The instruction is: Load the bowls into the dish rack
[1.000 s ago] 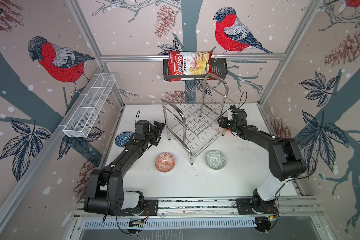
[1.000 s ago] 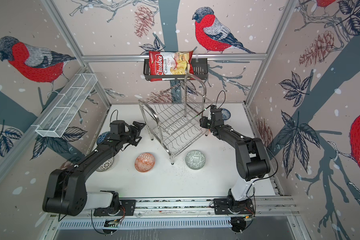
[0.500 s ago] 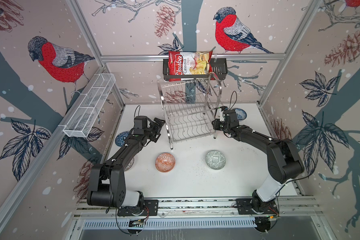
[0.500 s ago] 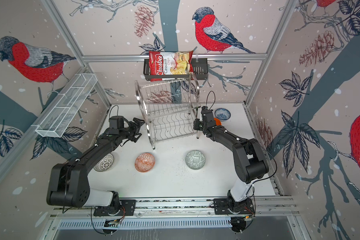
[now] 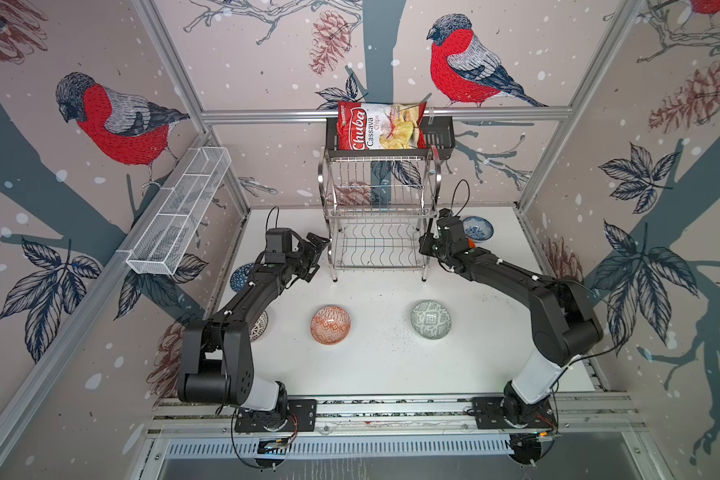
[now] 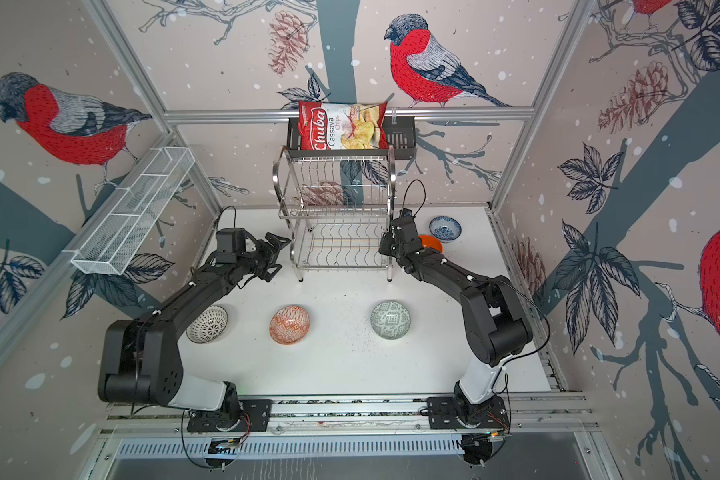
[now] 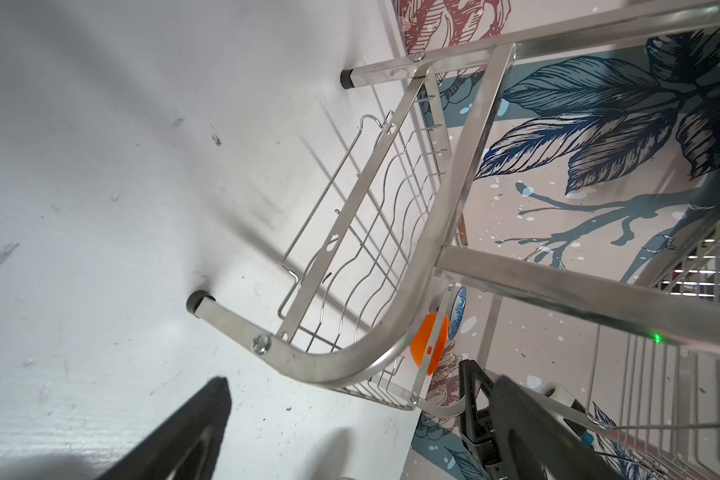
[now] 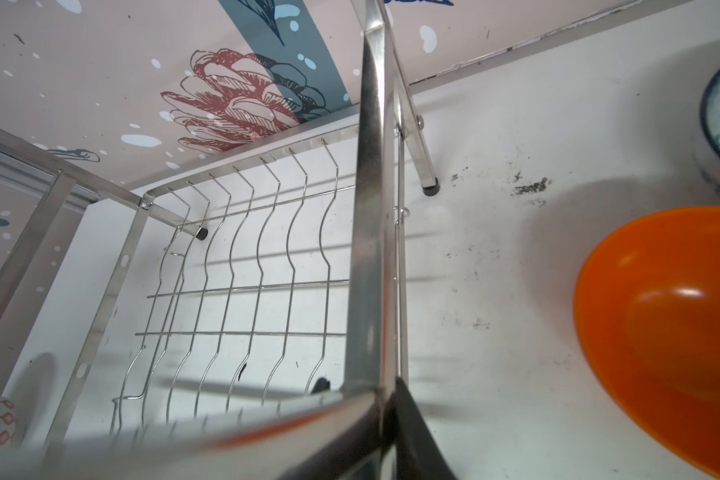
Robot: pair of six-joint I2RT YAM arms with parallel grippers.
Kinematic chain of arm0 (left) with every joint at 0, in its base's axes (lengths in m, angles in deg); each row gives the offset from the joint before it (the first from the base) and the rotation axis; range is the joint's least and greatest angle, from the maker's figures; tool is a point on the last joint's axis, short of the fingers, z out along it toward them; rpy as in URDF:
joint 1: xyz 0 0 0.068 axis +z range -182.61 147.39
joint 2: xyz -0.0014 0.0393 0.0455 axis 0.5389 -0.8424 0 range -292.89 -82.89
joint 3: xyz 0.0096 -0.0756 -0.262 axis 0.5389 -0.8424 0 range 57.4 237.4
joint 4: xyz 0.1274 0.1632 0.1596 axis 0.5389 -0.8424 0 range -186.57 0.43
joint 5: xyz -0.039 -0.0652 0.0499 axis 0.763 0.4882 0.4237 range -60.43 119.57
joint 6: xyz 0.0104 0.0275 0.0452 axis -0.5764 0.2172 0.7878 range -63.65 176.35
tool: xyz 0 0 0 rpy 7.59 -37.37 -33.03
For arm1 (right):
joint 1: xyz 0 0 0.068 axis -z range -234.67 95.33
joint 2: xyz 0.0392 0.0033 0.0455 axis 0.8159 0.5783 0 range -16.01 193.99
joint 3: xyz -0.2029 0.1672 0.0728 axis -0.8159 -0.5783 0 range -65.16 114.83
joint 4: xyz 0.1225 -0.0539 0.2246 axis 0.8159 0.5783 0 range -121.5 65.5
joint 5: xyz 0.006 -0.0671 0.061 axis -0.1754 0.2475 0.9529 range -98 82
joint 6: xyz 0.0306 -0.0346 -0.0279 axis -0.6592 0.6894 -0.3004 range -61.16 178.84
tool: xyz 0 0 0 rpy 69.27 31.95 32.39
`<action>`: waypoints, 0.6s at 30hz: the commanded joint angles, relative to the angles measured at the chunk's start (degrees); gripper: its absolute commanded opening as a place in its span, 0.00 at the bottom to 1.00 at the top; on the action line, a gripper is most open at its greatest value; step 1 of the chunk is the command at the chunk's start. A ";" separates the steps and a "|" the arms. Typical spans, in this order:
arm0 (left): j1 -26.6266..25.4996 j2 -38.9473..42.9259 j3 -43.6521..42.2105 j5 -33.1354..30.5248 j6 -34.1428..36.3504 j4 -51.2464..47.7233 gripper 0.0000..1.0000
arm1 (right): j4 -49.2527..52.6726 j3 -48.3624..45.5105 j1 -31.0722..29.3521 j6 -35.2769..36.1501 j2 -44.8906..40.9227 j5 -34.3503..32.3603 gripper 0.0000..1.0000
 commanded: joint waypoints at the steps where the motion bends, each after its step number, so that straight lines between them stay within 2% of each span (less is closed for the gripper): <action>1: 0.45 0.83 0.14 0.13 2.31 -1.41 0.98 | -1.65 1.64 -0.83 2.90 0.75 2.24 0.26; 9: 1.83 3.51 0.95 -3.37 6.71 -7.35 0.97 | -0.50 4.27 -2.95 4.31 3.44 1.98 0.25; 18: 2.01 5.07 -0.52 -4.29 7.42 -8.95 0.98 | 2.25 5.05 -2.48 7.17 3.17 -0.26 0.25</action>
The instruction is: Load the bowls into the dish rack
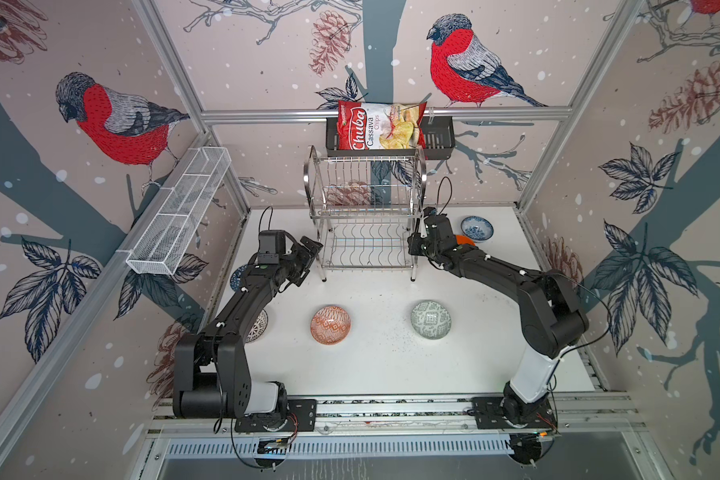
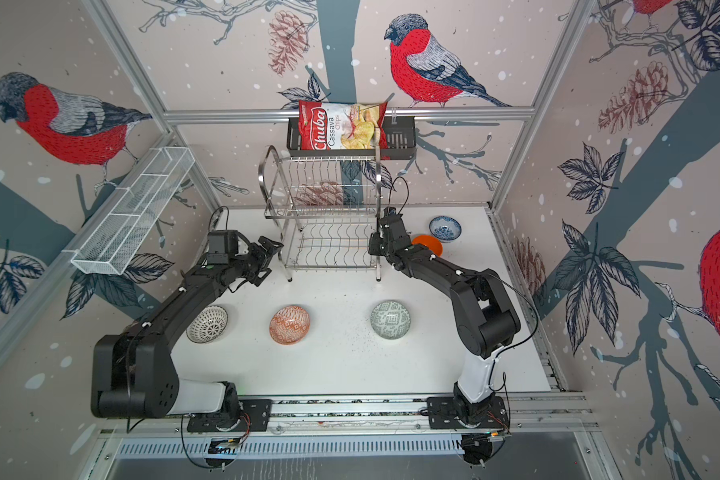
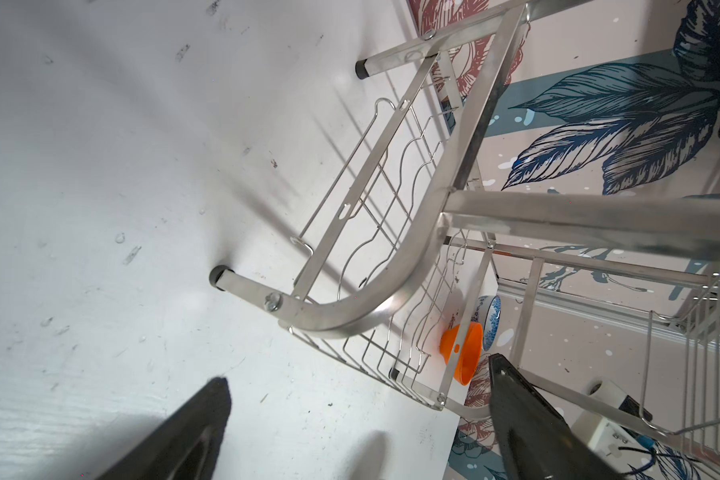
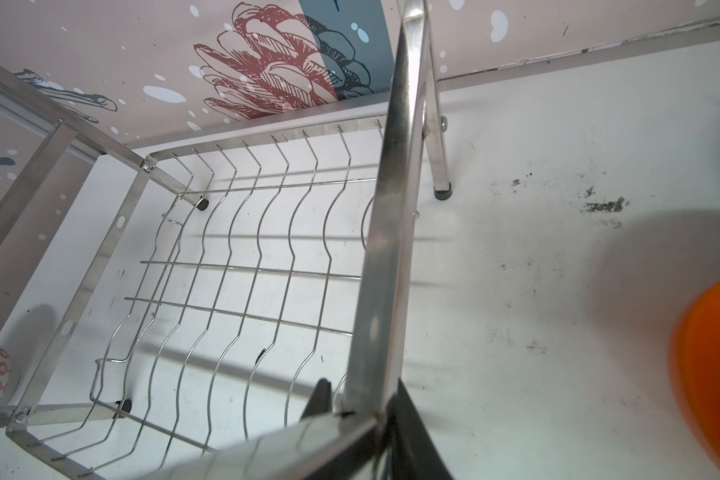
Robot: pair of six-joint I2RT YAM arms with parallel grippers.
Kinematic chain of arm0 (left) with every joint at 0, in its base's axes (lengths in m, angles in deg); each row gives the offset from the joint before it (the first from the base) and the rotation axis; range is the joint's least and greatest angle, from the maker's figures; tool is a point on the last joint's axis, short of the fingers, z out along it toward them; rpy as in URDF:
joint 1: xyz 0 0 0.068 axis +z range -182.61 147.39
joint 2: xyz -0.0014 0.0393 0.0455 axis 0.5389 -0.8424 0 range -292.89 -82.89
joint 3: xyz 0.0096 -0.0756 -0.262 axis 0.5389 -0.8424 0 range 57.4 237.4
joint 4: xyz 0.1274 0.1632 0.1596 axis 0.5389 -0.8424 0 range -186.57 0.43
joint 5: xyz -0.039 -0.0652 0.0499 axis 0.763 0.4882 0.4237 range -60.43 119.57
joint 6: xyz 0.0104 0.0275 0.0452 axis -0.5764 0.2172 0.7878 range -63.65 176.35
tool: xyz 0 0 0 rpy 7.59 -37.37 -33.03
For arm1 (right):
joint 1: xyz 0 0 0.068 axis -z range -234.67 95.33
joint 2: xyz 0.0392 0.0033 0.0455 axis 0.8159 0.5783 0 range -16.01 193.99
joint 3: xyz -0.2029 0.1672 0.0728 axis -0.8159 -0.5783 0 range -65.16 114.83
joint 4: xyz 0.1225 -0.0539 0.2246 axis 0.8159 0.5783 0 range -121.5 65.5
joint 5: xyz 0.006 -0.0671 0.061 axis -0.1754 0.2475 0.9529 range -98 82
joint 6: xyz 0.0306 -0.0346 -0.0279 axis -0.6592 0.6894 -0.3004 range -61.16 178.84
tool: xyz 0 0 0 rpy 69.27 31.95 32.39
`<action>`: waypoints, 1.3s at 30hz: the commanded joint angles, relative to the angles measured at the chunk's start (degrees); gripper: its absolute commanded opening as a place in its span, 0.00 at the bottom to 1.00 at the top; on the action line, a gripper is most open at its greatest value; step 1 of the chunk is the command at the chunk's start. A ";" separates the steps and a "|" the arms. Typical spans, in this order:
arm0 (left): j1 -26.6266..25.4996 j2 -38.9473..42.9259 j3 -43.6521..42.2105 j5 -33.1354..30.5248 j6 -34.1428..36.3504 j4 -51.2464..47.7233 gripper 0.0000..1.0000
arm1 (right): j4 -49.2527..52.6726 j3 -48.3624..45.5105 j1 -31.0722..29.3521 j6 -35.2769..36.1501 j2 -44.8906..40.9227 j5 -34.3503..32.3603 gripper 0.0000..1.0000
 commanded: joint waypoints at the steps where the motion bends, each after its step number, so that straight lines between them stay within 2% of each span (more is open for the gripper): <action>1: 0.10 0.88 -0.81 -0.59 1.04 -0.70 0.97 | 0.66 0.00 0.87 2.30 -1.19 -0.58 0.25; 15: -0.33 3.81 -1.53 -1.78 3.94 -2.89 0.98 | 3.77 -1.81 5.02 5.39 -5.20 1.26 0.27; 20: -0.99 4.10 -3.09 -0.36 2.74 -0.59 0.98 | 3.74 -3.09 4.38 2.70 -6.06 0.29 0.29; 23: -2.17 3.89 -2.32 -1.02 3.37 -0.17 0.97 | 4.75 -3.32 3.15 -0.13 -6.38 -3.45 0.28; 28: -3.04 2.91 0.56 -3.17 3.29 -2.04 0.97 | 7.84 -2.95 1.09 -4.57 -6.25 -8.95 0.19; 34: -3.73 4.42 1.40 -4.87 2.33 -4.19 0.97 | 6.79 -5.34 1.10 -7.03 -8.25 -10.05 0.17; 39: -3.84 5.31 1.19 -5.21 3.56 -7.05 0.98 | 4.80 -6.42 1.18 -3.47 -8.55 -6.90 0.18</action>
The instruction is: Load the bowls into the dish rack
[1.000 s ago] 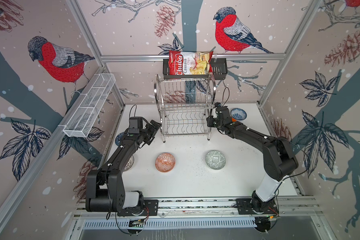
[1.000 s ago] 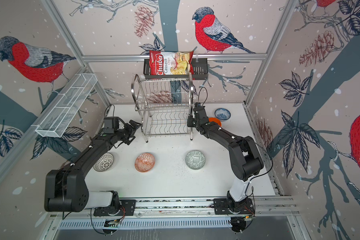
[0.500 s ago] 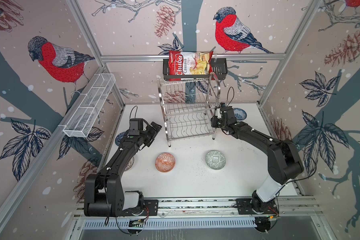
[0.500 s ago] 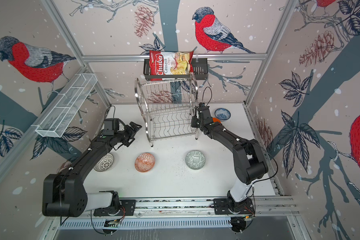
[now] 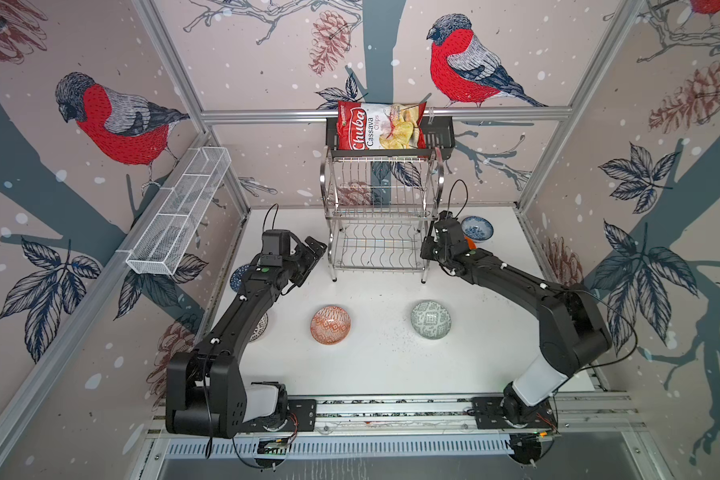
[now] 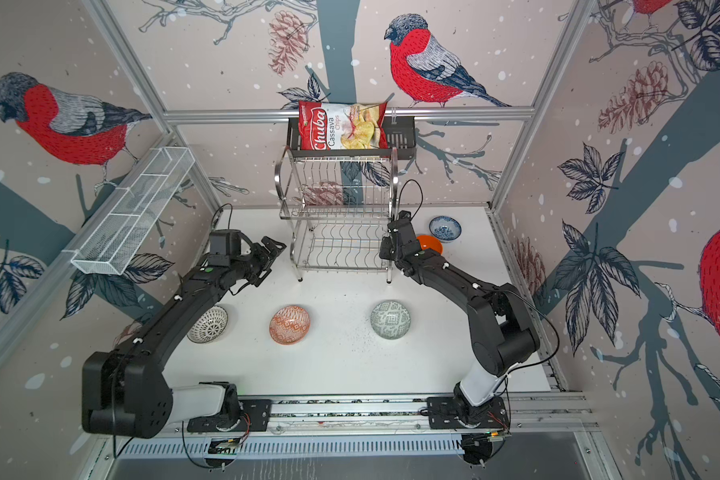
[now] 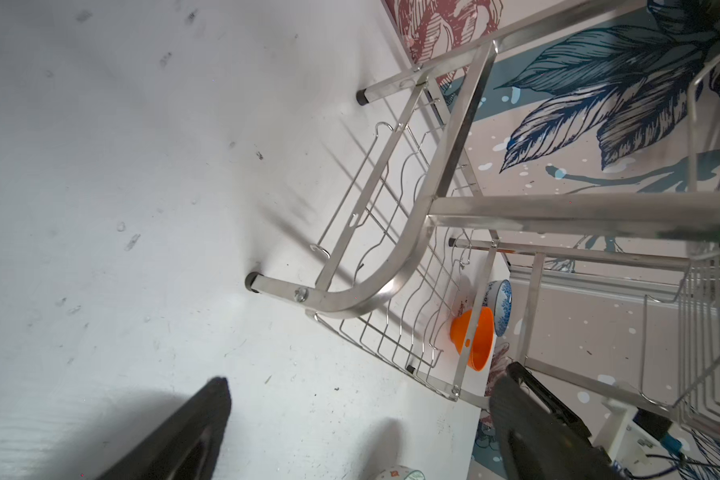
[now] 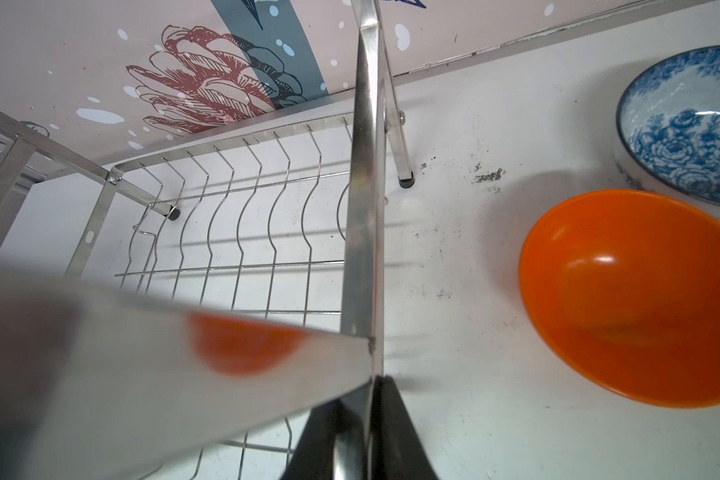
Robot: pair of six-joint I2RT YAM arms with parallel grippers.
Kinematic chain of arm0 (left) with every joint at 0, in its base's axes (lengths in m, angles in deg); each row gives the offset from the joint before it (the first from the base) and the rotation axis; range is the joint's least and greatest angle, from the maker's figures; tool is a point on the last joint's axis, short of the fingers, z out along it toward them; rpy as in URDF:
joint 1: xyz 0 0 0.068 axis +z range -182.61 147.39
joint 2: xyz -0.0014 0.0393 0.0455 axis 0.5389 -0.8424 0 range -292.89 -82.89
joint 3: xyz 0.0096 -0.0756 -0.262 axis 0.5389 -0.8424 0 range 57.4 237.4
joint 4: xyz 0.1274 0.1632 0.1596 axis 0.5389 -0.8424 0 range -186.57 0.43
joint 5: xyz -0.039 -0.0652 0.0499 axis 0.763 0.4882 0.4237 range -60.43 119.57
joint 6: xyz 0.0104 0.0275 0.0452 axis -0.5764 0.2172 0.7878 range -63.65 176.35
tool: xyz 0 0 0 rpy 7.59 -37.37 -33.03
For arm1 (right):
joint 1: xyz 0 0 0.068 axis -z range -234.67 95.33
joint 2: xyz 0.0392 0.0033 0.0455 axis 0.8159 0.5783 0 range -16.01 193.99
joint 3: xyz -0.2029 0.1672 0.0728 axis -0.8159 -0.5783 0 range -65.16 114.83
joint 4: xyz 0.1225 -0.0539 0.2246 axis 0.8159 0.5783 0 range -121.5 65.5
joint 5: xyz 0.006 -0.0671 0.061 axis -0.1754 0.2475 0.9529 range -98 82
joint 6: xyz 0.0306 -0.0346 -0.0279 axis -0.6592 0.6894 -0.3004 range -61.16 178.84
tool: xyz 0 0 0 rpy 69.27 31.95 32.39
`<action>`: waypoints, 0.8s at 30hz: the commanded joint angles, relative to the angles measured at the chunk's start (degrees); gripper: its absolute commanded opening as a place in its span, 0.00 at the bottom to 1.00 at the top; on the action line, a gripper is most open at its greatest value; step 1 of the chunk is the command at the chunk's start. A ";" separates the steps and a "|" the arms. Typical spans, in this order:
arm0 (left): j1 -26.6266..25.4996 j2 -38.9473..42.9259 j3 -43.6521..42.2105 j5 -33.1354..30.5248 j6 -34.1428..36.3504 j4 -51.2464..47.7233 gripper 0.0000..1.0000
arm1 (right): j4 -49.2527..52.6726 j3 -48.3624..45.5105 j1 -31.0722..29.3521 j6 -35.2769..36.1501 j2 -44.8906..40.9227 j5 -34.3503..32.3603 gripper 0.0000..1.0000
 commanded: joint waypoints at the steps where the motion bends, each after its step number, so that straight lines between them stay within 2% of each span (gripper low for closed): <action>1: -0.08 0.90 0.02 -0.85 0.98 -2.91 0.97 | -0.27 -0.44 0.18 1.16 -0.08 1.14 0.18; 11: -0.17 6.35 -4.83 -1.51 0.20 -3.04 0.97 | 1.36 2.67 0.88 12.33 1.72 6.76 0.21; 20: -0.17 7.32 -6.55 -1.58 1.26 -3.28 0.98 | 2.10 2.97 0.79 12.61 2.10 6.81 0.24; 24: -0.17 6.74 -6.82 -0.82 0.70 -2.99 0.98 | 2.49 3.50 0.91 12.63 1.84 6.01 0.36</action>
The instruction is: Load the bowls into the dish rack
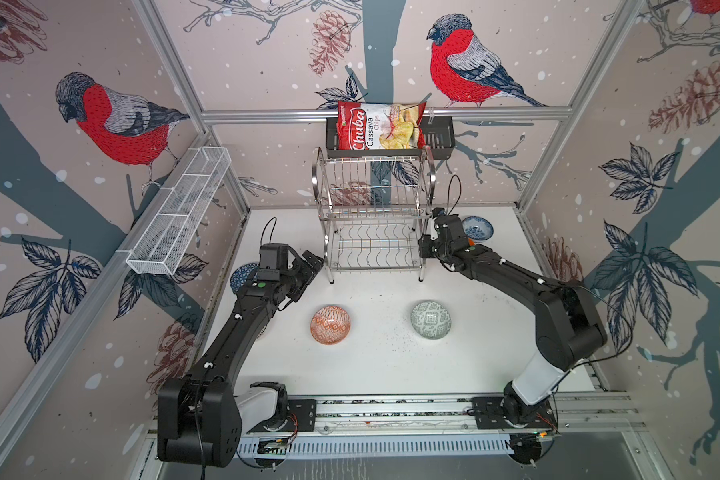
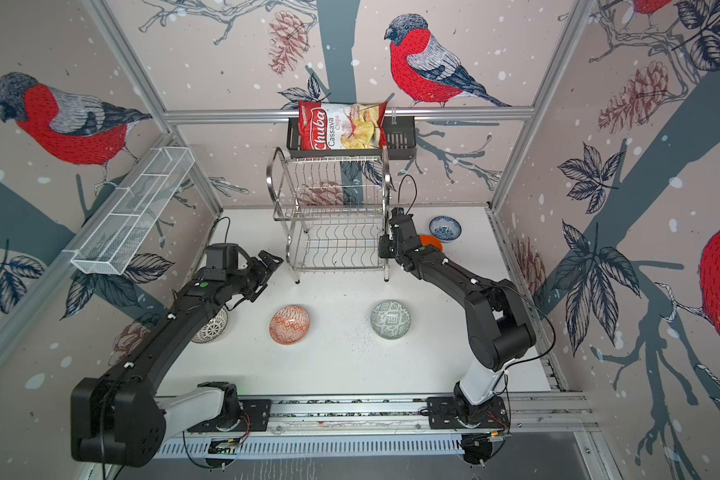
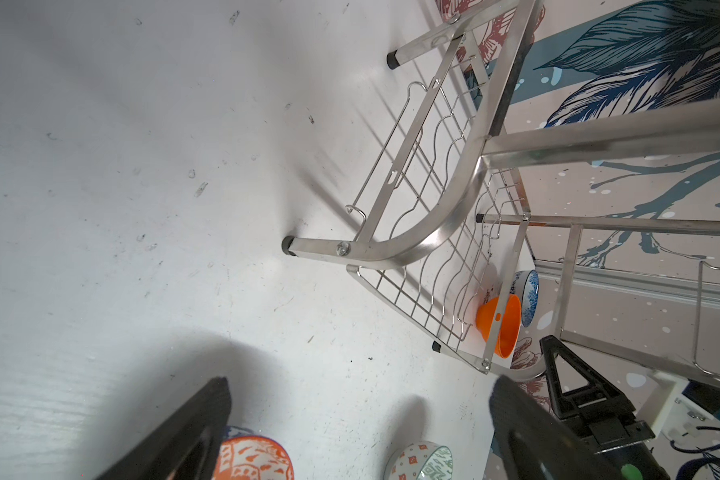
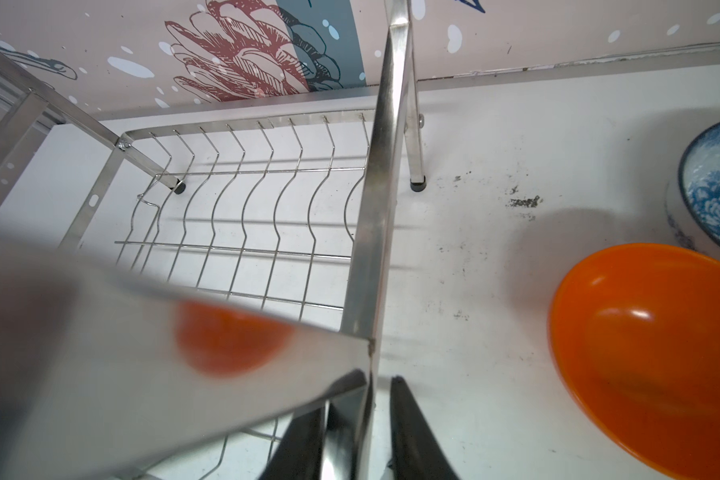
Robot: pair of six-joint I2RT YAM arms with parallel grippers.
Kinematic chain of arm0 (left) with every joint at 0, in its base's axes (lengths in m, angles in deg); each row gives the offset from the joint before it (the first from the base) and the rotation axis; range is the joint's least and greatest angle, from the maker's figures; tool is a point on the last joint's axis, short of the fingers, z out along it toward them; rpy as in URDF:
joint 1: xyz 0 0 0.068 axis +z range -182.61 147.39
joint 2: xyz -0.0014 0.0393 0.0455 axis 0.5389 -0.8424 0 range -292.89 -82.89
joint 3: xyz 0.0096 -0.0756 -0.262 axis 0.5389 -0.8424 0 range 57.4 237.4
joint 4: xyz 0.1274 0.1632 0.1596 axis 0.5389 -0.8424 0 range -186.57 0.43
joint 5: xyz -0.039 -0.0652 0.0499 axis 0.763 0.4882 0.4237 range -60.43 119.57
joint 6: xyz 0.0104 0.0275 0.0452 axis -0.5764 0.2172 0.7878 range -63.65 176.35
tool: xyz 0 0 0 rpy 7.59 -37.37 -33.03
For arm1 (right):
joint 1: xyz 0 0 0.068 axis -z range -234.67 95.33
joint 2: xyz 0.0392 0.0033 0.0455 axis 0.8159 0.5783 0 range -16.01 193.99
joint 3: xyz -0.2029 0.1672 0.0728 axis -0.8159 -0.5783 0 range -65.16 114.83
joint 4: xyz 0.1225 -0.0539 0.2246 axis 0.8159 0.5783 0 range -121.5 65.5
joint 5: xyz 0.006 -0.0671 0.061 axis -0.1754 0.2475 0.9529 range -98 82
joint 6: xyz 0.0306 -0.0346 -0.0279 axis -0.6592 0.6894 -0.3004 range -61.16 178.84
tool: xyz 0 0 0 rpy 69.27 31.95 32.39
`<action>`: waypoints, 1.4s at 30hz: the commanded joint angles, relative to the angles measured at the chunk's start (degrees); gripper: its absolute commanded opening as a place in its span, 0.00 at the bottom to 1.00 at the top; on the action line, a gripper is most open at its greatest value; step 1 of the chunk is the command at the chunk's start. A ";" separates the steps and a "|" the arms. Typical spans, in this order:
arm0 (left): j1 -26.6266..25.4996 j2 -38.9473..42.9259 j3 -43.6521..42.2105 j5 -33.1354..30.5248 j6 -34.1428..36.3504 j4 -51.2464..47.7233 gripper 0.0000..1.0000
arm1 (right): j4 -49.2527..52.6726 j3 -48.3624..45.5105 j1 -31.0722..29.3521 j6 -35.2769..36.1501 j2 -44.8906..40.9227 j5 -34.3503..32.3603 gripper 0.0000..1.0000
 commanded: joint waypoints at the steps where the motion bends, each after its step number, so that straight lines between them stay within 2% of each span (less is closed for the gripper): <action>1: -0.06 -0.44 0.22 0.60 0.51 -0.14 0.97 | 1.30 0.49 0.02 2.47 -0.60 -0.09 0.40; 10: -0.15 0.05 4.47 -3.91 3.34 -8.24 0.98 | 0.74 -1.45 0.38 -0.72 -5.74 -1.21 0.82; 13: -0.26 0.18 6.70 -6.44 5.15 -12.98 0.98 | 0.17 -3.71 0.43 -2.39 -8.63 -1.61 1.00; 19: -0.50 3.24 6.98 -12.36 6.53 -17.71 0.98 | 2.57 -6.98 0.46 -3.86 -11.54 -3.40 1.00; 23: -0.68 6.09 5.07 -12.68 6.16 -16.88 0.98 | 5.22 -9.12 0.50 -5.40 -13.84 -5.78 1.00; 33: -1.49 7.65 -2.04 -6.29 5.98 -10.83 0.98 | 13.92 -11.73 -0.37 -12.75 -18.23 -3.48 1.00; 39: -2.60 11.91 -7.16 -4.02 3.15 -9.59 0.98 | 18.91 -10.45 -5.80 -16.61 -18.82 -6.60 0.99; 42: -2.58 12.90 -7.76 -4.15 5.99 -13.85 0.97 | 19.77 -10.49 -8.90 -20.04 -18.38 -7.26 1.00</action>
